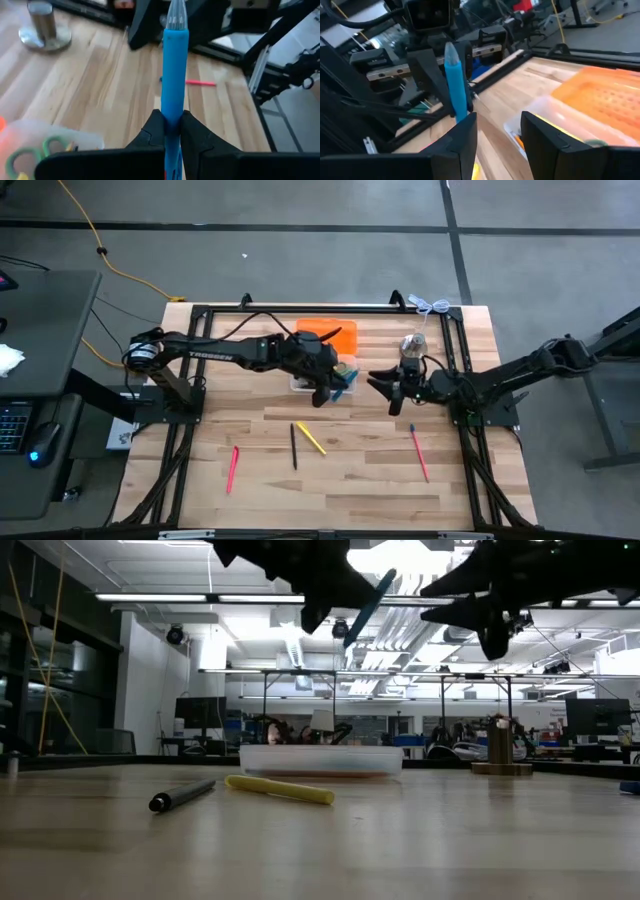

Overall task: Pick & place school supplies into a supply box
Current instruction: Put the blue pen into the orange supply box

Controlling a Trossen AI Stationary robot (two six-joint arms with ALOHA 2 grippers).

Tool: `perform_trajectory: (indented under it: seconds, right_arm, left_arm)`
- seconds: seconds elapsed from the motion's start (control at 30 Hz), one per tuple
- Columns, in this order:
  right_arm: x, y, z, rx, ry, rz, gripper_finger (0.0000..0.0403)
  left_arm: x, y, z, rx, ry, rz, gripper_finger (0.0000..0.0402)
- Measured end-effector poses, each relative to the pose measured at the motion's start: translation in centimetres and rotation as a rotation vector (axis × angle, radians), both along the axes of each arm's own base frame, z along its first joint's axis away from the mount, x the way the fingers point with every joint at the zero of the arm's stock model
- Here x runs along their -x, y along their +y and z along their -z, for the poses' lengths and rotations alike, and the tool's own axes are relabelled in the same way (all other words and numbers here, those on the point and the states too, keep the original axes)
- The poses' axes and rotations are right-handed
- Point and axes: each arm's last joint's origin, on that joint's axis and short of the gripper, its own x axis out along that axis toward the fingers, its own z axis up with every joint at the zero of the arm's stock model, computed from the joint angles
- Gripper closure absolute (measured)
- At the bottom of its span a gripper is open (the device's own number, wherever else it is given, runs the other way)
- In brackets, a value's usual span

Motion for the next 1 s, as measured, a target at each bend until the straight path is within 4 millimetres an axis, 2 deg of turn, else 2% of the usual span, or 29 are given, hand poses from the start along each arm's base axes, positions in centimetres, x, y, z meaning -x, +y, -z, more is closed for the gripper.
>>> perform_trajectory:
  seconds: [0.27, 0.7, 1.0]
  right_arm:
    - [-0.4, -0.8, -0.3, -0.002, -0.043, -0.051, 0.0274]
    - [-0.5, -1.5, -0.9, -0.009, -0.112, -0.08, 0.0273]
    - [-0.5, -1.5, -1.1, -0.025, -0.139, -0.094, 0.0223]
  left_arm:
    - [0.7, -0.1, -1.4, -0.025, -0.049, 0.01, 0.035]
    - [0.7, -0.1, -1.6, -0.021, -0.066, 0.035, 0.035]
    - [0.7, -0.2, -1.6, -0.016, -0.069, 0.046, 0.035]
